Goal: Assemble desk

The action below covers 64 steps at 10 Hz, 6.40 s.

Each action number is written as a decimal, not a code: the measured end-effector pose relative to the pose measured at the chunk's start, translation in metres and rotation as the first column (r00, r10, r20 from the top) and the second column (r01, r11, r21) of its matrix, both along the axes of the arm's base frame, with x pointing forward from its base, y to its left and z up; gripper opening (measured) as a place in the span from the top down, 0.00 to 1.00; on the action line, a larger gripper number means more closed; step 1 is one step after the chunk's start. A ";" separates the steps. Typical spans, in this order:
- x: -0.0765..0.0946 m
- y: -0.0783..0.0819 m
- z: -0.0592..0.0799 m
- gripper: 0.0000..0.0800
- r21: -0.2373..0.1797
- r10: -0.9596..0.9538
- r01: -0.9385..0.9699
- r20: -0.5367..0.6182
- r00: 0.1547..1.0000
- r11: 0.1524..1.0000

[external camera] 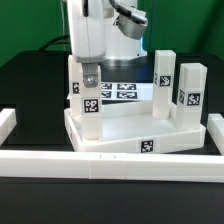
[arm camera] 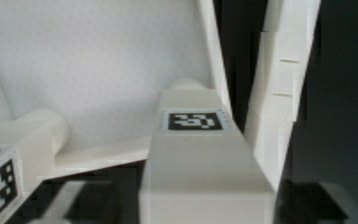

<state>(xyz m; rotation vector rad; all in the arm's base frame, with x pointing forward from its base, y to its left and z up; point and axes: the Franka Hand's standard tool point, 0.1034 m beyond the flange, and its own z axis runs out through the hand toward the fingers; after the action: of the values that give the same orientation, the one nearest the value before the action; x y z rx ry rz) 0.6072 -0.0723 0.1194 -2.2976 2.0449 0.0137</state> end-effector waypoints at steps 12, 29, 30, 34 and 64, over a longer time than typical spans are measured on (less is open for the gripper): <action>0.001 0.002 0.001 0.19 -0.056 0.740 -0.740 -0.009 0.672 0.671; 0.005 -0.011 0.005 0.63 -0.097 0.923 -0.922 -0.053 0.381 0.375; 0.004 -0.012 0.005 0.63 -0.098 0.882 -0.881 -0.049 0.469 0.463; 0.003 -0.014 0.003 0.63 -0.078 0.584 -0.582 0.001 0.812 0.810; 0.004 -0.002 -0.002 0.19 -0.086 0.996 -0.995 -0.071 0.060 0.054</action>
Offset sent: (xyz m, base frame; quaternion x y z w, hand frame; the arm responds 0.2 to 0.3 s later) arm -0.0062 0.0113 0.0011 0.0276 -0.0141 -0.1323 0.9907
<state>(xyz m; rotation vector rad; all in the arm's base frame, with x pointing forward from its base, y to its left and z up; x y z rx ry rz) 0.6111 -0.0739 0.1170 -3.1766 -0.0938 -0.0446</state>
